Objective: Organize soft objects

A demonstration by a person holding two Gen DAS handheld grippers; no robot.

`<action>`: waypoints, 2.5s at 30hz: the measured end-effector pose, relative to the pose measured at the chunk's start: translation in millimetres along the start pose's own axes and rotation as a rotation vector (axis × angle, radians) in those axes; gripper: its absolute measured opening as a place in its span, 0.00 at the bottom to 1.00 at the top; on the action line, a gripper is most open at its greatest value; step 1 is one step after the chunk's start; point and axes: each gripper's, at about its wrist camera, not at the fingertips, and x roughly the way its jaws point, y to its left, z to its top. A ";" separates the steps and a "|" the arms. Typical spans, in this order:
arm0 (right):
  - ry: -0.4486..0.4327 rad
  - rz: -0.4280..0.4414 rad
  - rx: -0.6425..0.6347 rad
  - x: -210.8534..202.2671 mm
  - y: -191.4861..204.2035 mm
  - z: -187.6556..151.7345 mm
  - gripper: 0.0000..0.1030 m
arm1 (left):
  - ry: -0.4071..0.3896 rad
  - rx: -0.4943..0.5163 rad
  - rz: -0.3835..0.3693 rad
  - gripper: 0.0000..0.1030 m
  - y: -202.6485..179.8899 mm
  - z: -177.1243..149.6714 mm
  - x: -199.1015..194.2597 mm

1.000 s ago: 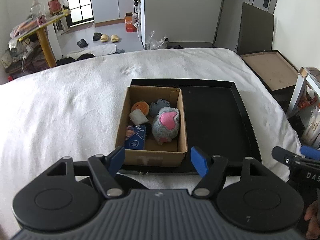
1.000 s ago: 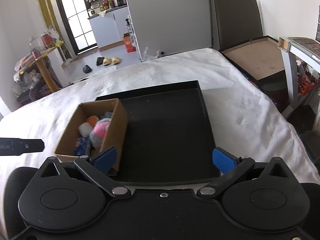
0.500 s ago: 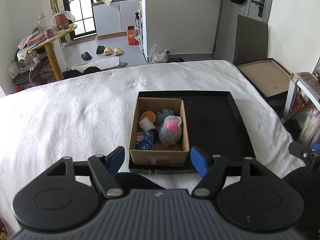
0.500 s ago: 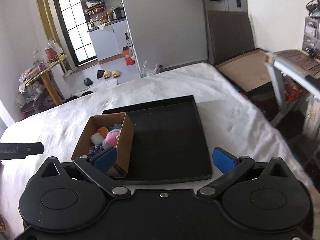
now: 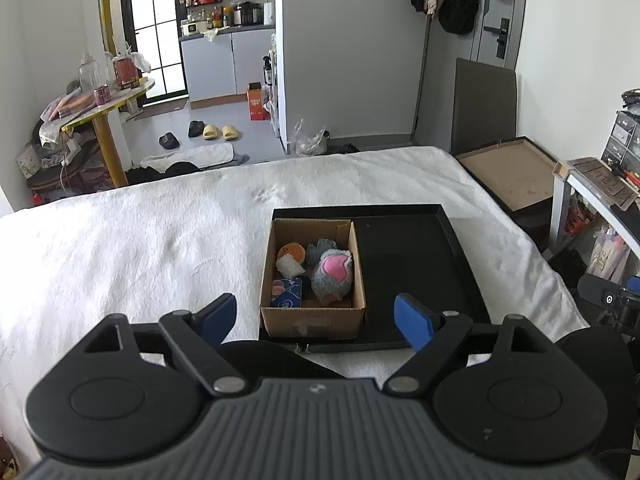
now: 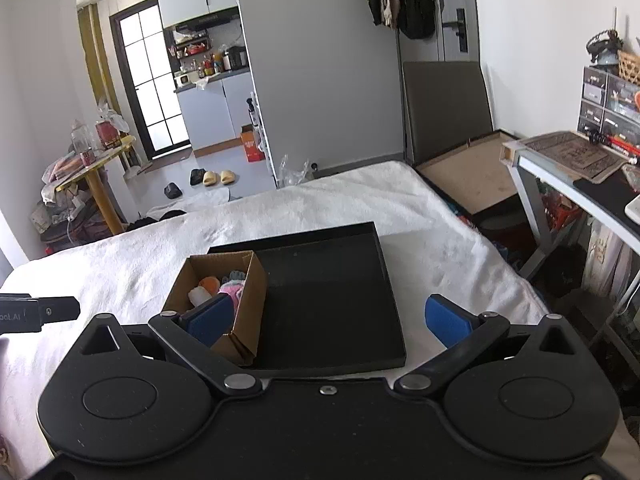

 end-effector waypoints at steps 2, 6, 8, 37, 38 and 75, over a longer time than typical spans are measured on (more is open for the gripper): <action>-0.010 -0.010 0.002 -4.2 -1.1 0.0 1.00 | -0.010 -0.001 0.001 0.84 -0.1 -0.8 -4.4; -0.023 -0.012 0.009 -11.5 -1.0 -1.6 1.00 | -0.030 0.006 0.005 0.90 -1.4 -4.3 -12.8; -0.027 -0.007 0.001 -14.9 0.7 -4.5 1.00 | -0.039 0.004 0.015 0.97 -1.7 -6.8 -16.3; -0.009 0.020 -0.100 -30.2 19.3 -24.0 1.00 | -0.006 0.013 -0.005 0.99 -3.5 -28.0 -30.0; -0.008 0.021 -0.098 -30.1 19.4 -24.3 1.00 | -0.006 0.014 -0.005 0.99 -3.1 -28.2 -30.0; 0.009 0.047 -0.067 -31.5 16.3 -23.7 1.00 | 0.005 -0.013 0.006 0.99 3.3 -26.3 -29.1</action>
